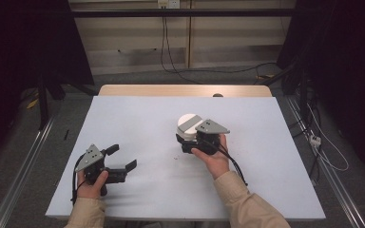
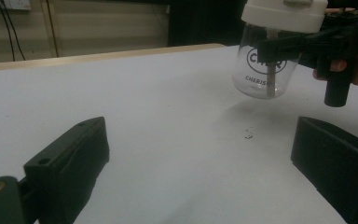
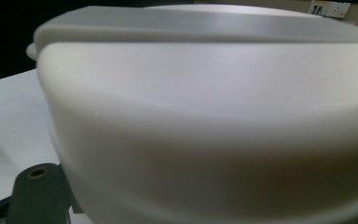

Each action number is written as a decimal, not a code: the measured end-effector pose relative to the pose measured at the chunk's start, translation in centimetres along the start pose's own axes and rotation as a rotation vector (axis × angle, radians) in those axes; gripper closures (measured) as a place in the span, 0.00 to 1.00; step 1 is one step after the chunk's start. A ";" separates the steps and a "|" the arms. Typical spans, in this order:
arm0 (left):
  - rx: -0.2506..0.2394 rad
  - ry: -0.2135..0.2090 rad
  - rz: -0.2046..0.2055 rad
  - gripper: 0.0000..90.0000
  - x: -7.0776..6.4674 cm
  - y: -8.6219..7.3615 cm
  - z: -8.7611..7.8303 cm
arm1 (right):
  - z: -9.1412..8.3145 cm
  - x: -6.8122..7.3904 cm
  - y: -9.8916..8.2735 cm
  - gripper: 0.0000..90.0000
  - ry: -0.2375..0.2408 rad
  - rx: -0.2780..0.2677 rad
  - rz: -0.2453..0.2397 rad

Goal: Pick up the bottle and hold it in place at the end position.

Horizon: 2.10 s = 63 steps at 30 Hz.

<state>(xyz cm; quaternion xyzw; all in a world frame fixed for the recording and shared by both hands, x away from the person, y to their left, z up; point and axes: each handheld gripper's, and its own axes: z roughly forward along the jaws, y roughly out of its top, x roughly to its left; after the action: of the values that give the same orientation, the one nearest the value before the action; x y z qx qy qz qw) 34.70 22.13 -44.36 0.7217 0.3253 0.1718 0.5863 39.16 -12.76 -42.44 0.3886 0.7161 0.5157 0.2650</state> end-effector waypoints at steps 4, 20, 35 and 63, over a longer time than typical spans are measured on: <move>-0.003 0.002 0.000 0.04 0.0 0.0 -0.1 | 0.3 -0.1 0.1 0.21 0.000 0.000 0.001; 0.000 -0.004 0.002 0.04 0.1 0.0 -0.1 | 2.1 -0.7 0.4 0.21 -0.010 0.003 0.003; 0.003 -0.004 0.007 0.04 0.1 0.0 -0.1 | 3.8 -1.2 0.2 0.21 -0.023 0.013 -0.010; 0.002 -0.020 0.009 0.04 0.1 0.0 0.1 | 4.8 -1.7 -1.0 0.21 -0.020 0.023 -0.012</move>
<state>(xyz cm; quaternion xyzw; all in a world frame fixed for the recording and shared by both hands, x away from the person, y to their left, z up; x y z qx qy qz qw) 34.83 22.10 -44.38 0.7254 0.3164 0.1667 0.5882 43.57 -11.80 -44.94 0.3925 0.7215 0.5021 0.2706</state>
